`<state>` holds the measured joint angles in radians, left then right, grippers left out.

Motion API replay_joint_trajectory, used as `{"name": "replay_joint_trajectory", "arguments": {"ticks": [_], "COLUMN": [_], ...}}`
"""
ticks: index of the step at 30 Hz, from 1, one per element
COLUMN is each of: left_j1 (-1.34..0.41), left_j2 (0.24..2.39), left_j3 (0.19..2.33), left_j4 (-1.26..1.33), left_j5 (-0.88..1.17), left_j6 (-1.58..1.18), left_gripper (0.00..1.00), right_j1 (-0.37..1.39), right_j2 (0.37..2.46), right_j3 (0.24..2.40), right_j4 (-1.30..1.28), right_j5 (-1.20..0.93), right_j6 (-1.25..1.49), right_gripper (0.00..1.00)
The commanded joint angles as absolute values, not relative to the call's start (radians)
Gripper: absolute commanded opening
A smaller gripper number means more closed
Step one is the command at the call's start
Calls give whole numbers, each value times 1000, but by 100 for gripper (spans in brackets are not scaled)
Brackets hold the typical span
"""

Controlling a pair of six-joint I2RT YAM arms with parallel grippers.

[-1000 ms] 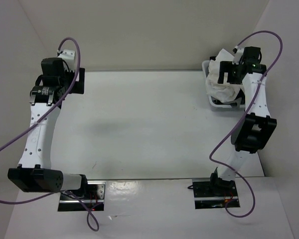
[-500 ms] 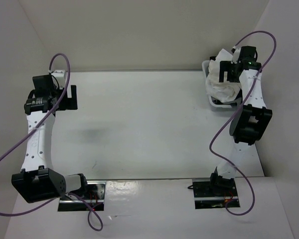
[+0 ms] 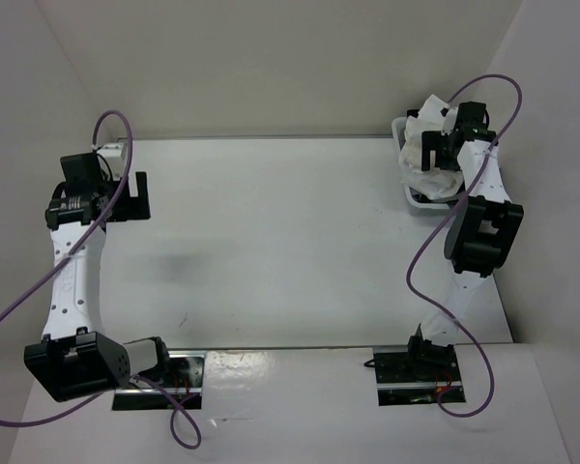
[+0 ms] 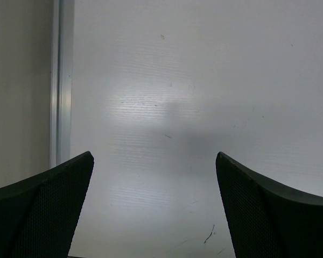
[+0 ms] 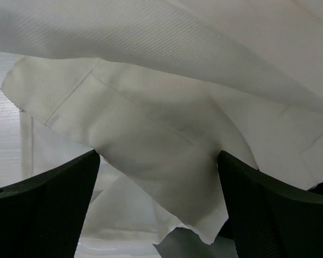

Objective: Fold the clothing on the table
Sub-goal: Grab the skirt from the pile, then move the skirt to the center of the board

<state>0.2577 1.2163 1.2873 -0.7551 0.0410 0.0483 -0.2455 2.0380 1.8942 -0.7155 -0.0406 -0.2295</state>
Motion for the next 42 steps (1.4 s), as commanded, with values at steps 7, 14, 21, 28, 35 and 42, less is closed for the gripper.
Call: {"name": "replay_joint_trajectory", "arguments": {"ticks": [7,14,21,28,35,42], "left_j1": [275,275,275,275,275,275], "left_j2": [1172,1152,1152,1152,1129,1023], "left_j3": [1255,1215,1224,1279,1278,1198], "left_j4": [-741,-741,-741,-793,-802,-802], "left_j5": [60,60,60,78,97,107], "left_j6": [37,37,46,71,71,81], "left_gripper": [100,100,100,100,100,100], "right_j1": [-253,-253,-194,-16,109,201], "right_j2": [2056,1982,1812,1600,1476,1433], "right_j3": [1891,1992,2269,2212,1892,1565], "right_j4": [-660,-686,-775,-805,-792,-686], "right_j5": [-25,-14,-129,-589,-594,-83], "right_j6": [-245,-245,-255,-265,-319,-336], "right_gripper": [33,0,0,0,99,99]}}
